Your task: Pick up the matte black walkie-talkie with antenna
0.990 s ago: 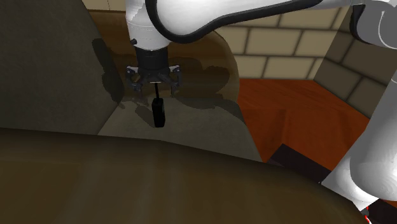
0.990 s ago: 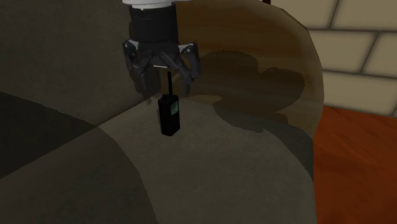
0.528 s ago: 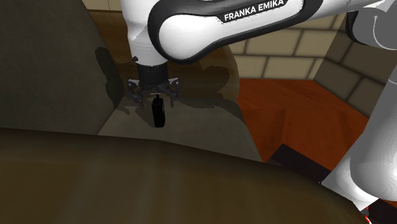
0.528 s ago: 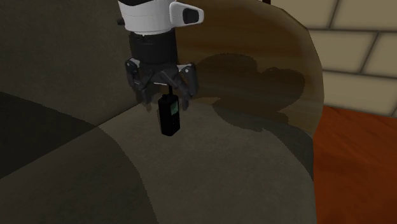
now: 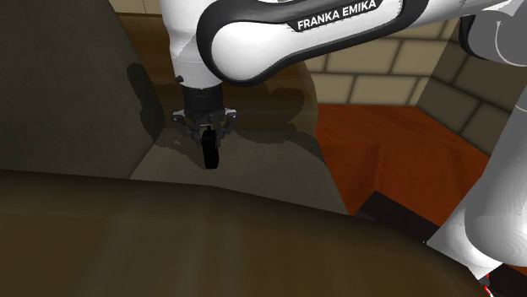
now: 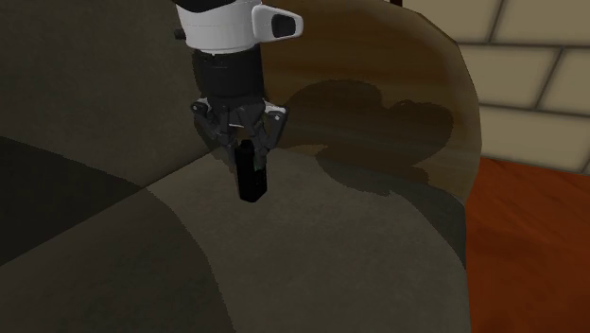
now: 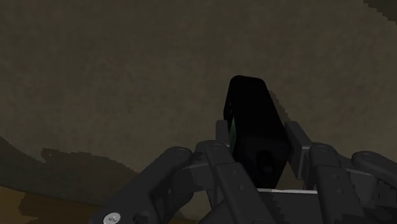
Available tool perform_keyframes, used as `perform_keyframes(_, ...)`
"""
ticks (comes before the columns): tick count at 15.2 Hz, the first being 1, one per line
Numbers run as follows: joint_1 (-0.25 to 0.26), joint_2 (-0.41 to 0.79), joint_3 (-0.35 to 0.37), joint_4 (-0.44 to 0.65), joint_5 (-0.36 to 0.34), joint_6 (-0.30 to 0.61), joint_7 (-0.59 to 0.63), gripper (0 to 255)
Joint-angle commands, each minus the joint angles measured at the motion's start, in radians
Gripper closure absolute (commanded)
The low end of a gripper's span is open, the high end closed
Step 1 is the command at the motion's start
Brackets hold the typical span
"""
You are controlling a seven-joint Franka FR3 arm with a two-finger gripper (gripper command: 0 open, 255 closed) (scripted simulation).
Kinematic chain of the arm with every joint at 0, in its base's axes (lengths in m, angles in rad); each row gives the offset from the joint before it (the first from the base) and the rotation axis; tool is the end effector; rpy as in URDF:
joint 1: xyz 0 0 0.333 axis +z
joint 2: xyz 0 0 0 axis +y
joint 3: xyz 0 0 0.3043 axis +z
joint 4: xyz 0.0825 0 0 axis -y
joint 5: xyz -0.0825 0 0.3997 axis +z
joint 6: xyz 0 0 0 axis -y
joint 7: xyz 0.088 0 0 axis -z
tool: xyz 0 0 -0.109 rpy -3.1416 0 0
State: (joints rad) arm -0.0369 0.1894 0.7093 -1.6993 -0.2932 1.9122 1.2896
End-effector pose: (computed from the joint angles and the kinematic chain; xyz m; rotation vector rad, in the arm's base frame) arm 0.5204 0.3551 0.4904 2.9900 -0.8303 0.2656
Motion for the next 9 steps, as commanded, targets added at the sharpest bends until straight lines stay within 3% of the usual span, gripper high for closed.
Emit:
perform_keyframes(1,0.000,0.001,0.000,-0.001,0.000,0.000,0.000,255)
perform_keyframes(9,0.004,-0.005,0.004,0.073,0.010,-0.076,-0.016,255)
